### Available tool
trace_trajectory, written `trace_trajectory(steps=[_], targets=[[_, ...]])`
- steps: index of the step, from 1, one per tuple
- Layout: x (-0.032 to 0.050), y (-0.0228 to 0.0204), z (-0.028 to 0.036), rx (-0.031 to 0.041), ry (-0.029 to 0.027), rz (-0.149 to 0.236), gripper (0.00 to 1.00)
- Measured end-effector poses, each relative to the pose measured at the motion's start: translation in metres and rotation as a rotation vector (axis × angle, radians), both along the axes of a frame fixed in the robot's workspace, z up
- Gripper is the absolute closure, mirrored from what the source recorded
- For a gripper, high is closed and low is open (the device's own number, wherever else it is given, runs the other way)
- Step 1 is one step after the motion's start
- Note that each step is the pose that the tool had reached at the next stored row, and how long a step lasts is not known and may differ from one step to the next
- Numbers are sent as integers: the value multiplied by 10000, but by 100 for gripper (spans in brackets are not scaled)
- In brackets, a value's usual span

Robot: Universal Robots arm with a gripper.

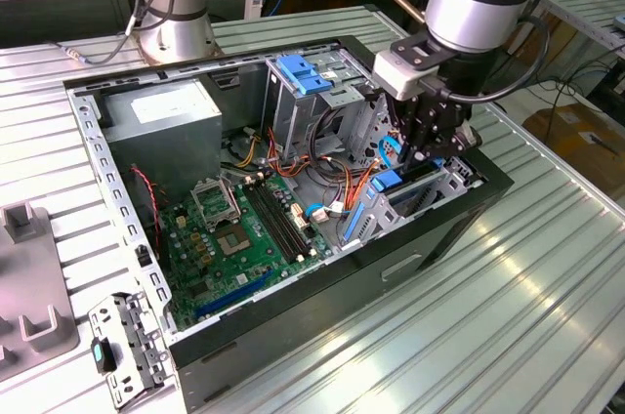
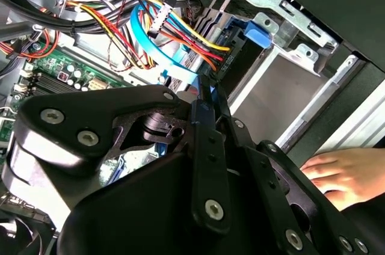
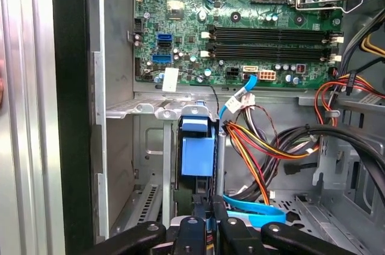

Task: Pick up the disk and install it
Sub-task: 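Insert the second disk wire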

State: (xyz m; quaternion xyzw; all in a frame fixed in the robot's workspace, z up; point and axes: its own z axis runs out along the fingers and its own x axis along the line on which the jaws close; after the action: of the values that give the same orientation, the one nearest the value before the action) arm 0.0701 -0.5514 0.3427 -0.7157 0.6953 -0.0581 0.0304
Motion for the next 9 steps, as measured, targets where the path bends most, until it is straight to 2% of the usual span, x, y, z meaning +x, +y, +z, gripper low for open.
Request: trace_trajectory(steps=[9], targets=[[0, -1, -16, 12, 0, 0, 84]])
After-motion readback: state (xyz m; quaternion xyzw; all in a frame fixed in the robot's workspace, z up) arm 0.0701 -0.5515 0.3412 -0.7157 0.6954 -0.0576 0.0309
